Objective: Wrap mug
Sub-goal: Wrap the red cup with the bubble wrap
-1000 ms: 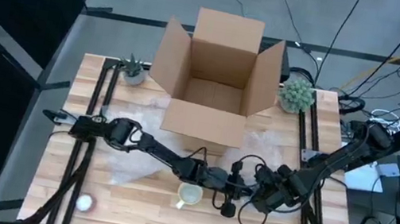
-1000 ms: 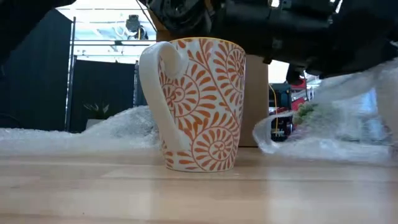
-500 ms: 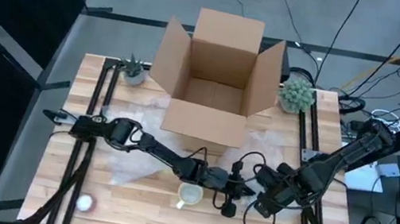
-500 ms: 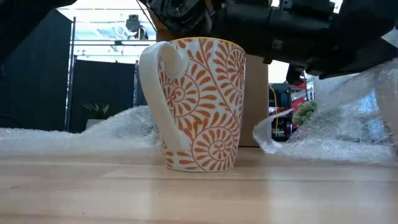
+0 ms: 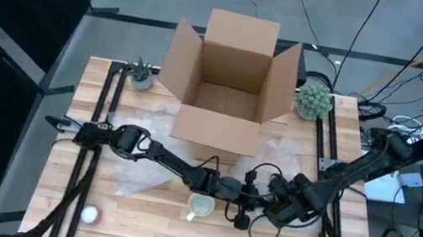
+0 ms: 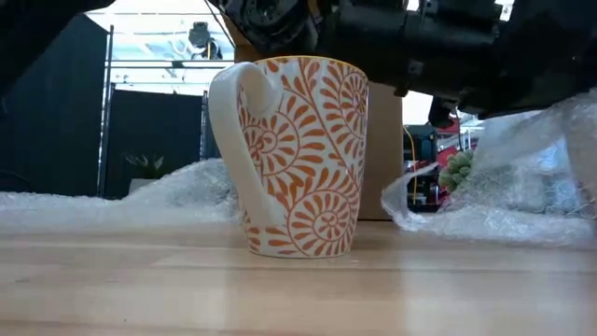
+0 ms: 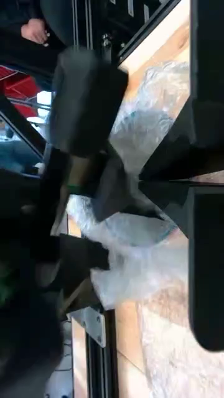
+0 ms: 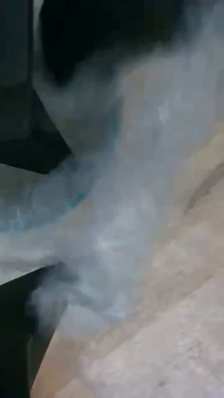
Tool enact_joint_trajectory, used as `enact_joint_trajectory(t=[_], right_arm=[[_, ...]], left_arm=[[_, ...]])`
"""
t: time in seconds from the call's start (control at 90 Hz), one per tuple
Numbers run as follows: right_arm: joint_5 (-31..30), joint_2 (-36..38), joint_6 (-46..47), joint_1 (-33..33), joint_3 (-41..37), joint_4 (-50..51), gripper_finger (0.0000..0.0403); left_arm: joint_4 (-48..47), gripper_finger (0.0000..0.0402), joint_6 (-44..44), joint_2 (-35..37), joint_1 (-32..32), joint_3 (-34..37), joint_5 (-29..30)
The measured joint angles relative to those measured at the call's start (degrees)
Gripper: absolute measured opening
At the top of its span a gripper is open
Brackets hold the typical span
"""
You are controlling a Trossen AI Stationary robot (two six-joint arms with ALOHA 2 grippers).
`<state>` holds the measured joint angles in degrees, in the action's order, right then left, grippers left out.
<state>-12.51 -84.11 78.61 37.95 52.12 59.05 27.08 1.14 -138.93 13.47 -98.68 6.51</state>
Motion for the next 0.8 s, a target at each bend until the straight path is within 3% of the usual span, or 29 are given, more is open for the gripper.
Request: enact_joint_trajectory(t=[0.278, 0.567, 0.8], right_arm=[[0.46, -0.66, -0.87, 0.07, -1.23, -3.48, 0.0219], [1.35, 7.79, -4.97, 1.51, 5.58, 2.64, 0.0219], [-0.93, 15.33, -2.20, 2.05, 7.12, 10.64, 0.0219]], left_arm=[[-0.14, 0.0000, -0.11, 0.04, 0.14, 0.11, 0.02], [0.12, 0.0000, -0.01, 0.00, 0.09, 0.01, -0.31], [0.14, 0.0000, -0.01, 0.00, 0.09, 0.01, -0.29]])
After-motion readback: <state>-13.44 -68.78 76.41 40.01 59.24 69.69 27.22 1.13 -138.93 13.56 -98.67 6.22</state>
